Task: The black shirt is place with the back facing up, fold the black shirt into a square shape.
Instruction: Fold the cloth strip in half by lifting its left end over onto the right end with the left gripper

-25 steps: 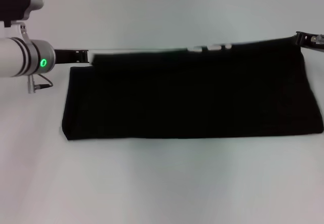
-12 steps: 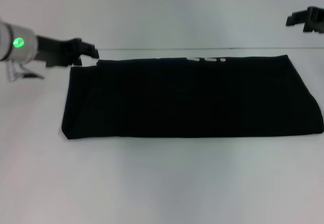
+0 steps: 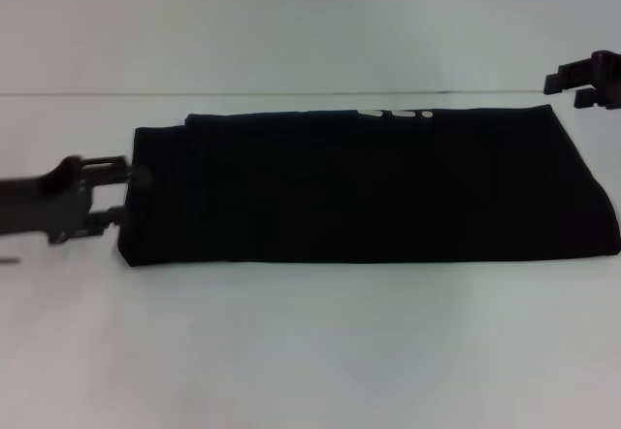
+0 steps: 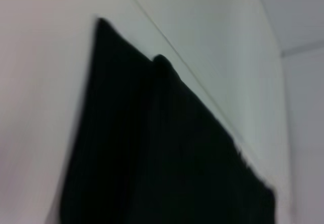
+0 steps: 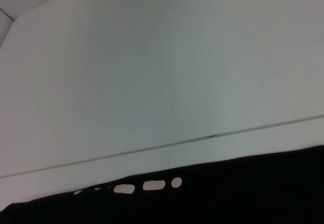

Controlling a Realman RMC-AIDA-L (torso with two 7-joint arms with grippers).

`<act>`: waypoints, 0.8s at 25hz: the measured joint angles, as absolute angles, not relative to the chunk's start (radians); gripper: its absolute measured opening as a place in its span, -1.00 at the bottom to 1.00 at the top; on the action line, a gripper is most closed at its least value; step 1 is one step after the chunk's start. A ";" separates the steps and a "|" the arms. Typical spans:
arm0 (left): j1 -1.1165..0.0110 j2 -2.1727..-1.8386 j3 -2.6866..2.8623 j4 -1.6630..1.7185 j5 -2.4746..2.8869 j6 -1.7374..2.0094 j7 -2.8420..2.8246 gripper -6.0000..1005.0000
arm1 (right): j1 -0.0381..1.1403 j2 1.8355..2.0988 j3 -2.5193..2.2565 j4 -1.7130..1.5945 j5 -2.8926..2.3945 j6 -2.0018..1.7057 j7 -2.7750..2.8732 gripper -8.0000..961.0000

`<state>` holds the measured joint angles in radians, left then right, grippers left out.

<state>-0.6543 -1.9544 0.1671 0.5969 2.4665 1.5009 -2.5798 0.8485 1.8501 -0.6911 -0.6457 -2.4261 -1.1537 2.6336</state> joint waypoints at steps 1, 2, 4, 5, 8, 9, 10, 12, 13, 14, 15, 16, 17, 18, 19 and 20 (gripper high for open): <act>-0.641 -1.957 0.137 0.588 2.464 1.507 -2.579 0.40 | 0.846 1.850 -0.690 -0.646 -2.426 -1.157 2.634 0.19; -0.627 -1.960 0.120 0.581 2.462 1.511 -2.580 0.40 | 0.844 1.849 -0.690 -0.646 -2.426 -1.159 2.634 0.19; -0.608 -1.969 0.105 0.568 2.461 1.512 -2.587 0.40 | 0.843 1.848 -0.690 -0.646 -2.427 -1.160 2.634 0.19; -0.602 -1.972 0.102 0.561 2.460 1.510 -2.590 0.40 | 0.843 1.848 -0.690 -0.646 -2.427 -1.160 2.634 0.19; -0.587 -1.984 0.095 0.529 2.454 1.489 -2.600 0.40 | 0.843 1.848 -0.690 -0.647 -2.426 -1.160 2.634 0.19; -0.587 -1.984 0.095 0.529 2.454 1.489 -2.600 0.40 | 0.843 1.847 -0.690 -0.647 -2.426 -1.159 2.634 0.19; -0.582 -1.987 0.095 0.511 2.453 1.475 -2.605 0.40 | 0.842 1.847 -0.690 -0.647 -2.427 -1.158 2.634 0.19; -0.578 -1.990 0.095 0.492 2.453 1.456 -2.610 0.40 | 0.842 1.847 -0.690 -0.647 -2.427 -1.156 2.632 0.19; -0.578 -1.991 0.095 0.489 2.453 1.452 -2.612 0.40 | 0.841 1.847 -0.690 -0.647 -2.427 -1.154 2.631 0.19; -0.577 -1.993 0.095 0.484 2.453 1.441 -2.614 0.40 | 0.841 1.847 -0.690 -0.647 -2.427 -1.154 2.630 0.19; -0.575 -1.994 0.095 0.479 2.453 1.428 -2.616 0.40 | 0.840 1.847 -0.690 -0.647 -2.427 -1.153 2.630 0.19; -0.573 -1.995 0.095 0.473 2.453 1.415 -2.618 0.40 | 0.840 1.847 -0.690 -0.647 -2.427 -1.153 2.630 0.19; -0.571 -1.996 0.095 0.468 2.453 1.399 -2.621 0.40 | 0.839 1.847 -0.690 -0.647 -2.427 -1.153 2.630 0.19; -0.570 -1.997 0.095 0.463 2.453 1.383 -2.625 0.40 | 0.838 1.847 -0.690 -0.647 -2.427 -1.153 2.629 0.19; -0.568 -1.997 0.094 0.460 2.453 1.367 -2.629 0.40 | 0.838 1.847 -0.690 -0.647 -2.427 -1.153 2.629 0.19; -0.567 -1.998 0.094 0.459 2.453 1.356 -2.634 0.40 | 0.838 1.847 -0.690 -0.647 -2.427 -1.153 2.628 0.19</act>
<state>-0.5674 -1.9980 0.0943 0.4587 2.4533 1.3558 -2.6335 0.8378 1.8468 -0.6903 -0.6475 -2.4269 -1.1526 2.6278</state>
